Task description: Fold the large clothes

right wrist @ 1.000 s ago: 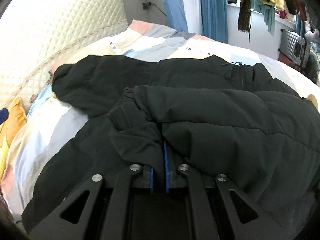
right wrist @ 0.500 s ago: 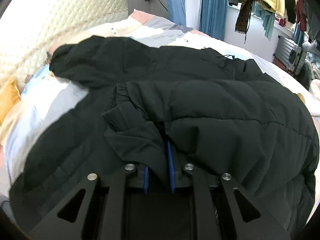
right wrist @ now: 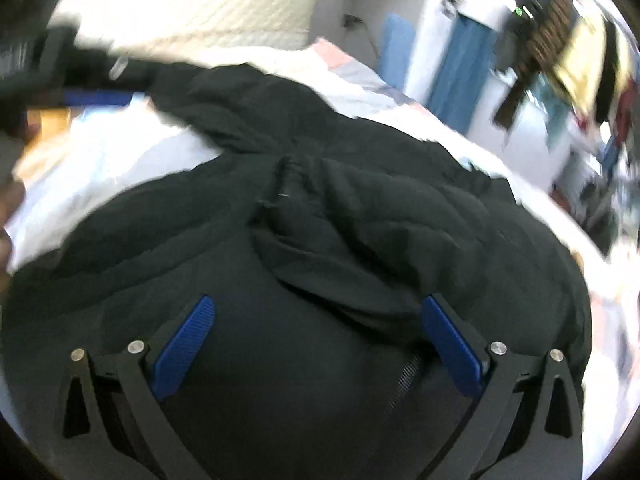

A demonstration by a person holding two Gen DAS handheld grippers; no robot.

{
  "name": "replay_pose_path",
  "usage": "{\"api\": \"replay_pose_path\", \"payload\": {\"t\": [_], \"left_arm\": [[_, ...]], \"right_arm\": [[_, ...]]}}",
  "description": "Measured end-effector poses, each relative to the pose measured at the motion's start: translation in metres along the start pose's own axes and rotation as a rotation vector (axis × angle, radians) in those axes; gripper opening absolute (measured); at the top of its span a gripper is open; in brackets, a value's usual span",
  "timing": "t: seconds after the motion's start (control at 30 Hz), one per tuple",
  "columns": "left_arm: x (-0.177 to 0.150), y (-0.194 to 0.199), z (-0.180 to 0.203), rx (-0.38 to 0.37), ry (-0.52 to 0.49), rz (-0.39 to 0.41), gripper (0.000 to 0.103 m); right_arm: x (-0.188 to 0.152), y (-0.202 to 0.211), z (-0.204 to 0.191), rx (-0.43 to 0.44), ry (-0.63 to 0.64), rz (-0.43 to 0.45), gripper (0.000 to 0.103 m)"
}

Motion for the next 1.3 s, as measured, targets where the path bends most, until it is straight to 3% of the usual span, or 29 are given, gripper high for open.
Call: {"api": "replay_pose_path", "payload": {"t": [0.2,0.3,0.37,0.4,0.57,0.77,1.0,1.03,1.07,1.13,1.17,1.27,1.3], "left_arm": [[0.003,-0.025,0.005,-0.088,0.079,-0.044,0.097],[0.0,-0.043,0.013,-0.172,0.148,-0.087,0.095],[-0.006,-0.056,0.02,-0.252,0.2,-0.131,0.083],[-0.009,-0.063,0.023,-0.283,0.233,-0.158,0.078],[-0.026,-0.099,0.032,-0.374,0.361,-0.253,0.072],[-0.046,-0.14,0.031,-0.443,0.52,-0.34,0.066],[-0.069,-0.182,0.032,-0.449,0.588,-0.444,0.062],[-0.068,-0.186,0.032,-0.456,0.595,-0.441,0.058],[-0.066,-0.189,0.034,-0.469,0.605,-0.439,0.044],[-0.061,-0.196,0.035,-0.479,0.617,-0.438,0.027],[-0.055,-0.199,0.034,-0.482,0.622,-0.42,0.017],[-0.025,-0.205,0.039,-0.527,0.636,-0.355,0.01],[-0.015,-0.205,0.041,-0.54,0.623,-0.335,0.009]], "right_arm": [[0.0,0.023,0.092,-0.027,-0.421,0.045,0.103],[-0.007,0.023,0.134,-0.028,-0.635,0.064,0.103],[-0.013,0.022,0.154,-0.018,-0.742,0.082,0.102],[-0.015,0.021,0.164,-0.018,-0.781,0.089,0.1],[-0.033,0.012,0.196,0.014,-0.978,0.1,0.09],[-0.057,0.001,0.228,0.037,-1.171,0.122,0.089],[-0.086,0.004,0.271,-0.018,-1.344,0.141,0.089],[-0.088,0.004,0.273,-0.018,-1.359,0.144,0.089],[-0.091,0.003,0.276,-0.02,-1.372,0.144,0.088],[-0.094,0.003,0.28,-0.024,-1.384,0.153,0.075],[-0.095,0.003,0.283,-0.029,-1.388,0.165,0.06],[-0.098,0.009,0.283,-0.057,-1.365,0.181,0.028],[-0.096,0.011,0.282,-0.061,-1.338,0.181,0.022]]}}
Point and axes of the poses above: each gripper's, at about its wrist camera, not at the fingertips, and y roughly against the way its jaws point, z to its right, x to its top, the point moved 9 cm from there along -y, roughly the way its jaws point, and after that the axes turned 14 degrees about z, right-handed, at the moved point
